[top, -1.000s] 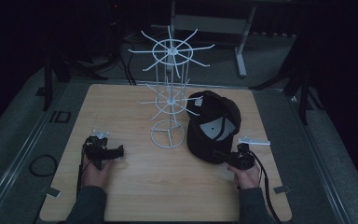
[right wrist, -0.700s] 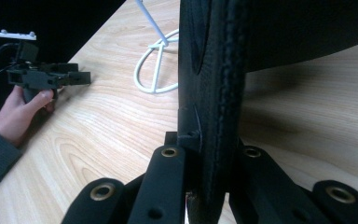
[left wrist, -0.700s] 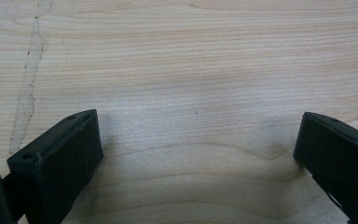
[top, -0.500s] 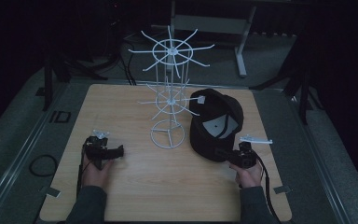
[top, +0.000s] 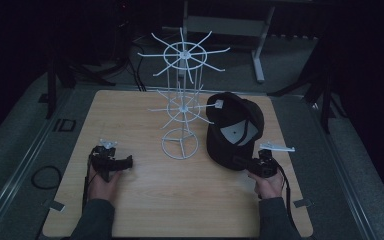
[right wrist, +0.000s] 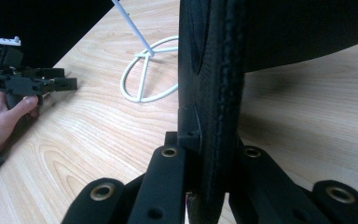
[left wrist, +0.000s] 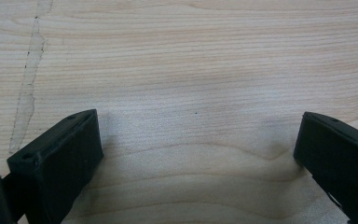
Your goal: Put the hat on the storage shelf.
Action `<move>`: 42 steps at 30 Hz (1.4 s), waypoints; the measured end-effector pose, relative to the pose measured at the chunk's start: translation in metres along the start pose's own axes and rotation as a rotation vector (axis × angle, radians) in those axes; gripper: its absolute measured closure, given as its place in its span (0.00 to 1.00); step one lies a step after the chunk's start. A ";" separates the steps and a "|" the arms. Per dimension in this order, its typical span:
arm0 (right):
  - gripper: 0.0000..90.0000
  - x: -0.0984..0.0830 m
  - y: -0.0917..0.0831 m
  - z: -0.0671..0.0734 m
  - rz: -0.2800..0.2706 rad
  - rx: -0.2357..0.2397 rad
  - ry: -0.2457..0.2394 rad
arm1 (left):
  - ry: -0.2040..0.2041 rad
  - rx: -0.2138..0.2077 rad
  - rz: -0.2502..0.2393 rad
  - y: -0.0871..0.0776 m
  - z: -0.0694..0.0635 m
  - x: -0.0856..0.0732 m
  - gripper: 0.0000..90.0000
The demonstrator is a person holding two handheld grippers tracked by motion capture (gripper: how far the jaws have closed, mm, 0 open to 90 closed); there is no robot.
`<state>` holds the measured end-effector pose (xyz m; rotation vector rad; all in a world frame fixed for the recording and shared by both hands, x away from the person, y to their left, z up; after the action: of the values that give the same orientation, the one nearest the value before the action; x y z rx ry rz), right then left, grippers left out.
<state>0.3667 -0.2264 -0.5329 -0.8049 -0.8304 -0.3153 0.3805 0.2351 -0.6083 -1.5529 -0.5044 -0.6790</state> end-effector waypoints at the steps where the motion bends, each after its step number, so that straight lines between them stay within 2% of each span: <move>1: 0.96 0.000 0.000 0.000 -0.001 -0.002 0.000 | 0.000 0.000 0.000 0.000 0.000 0.000 0.01; 25: 0.96 0.016 -0.012 -0.009 -0.010 -0.053 -0.038 | 0.001 0.001 0.001 0.000 0.000 0.000 0.01; 42: 0.96 0.026 -0.012 -0.006 -0.013 -0.067 -0.068 | 0.001 0.000 0.001 0.000 0.000 0.000 0.01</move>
<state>0.3799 -0.2375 -0.5093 -0.8769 -0.8923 -0.3301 0.3807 0.2349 -0.6083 -1.5523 -0.5029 -0.6791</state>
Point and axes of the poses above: each handheld gripper's, and its own axes: y roughly forward along the jaws, x roughly out of its top, z roughly to its left, the point moved 5 cm from there along y, roughly forward along the jaws, and after that the axes turned 1 degree about -x, right-handed, at the moved point
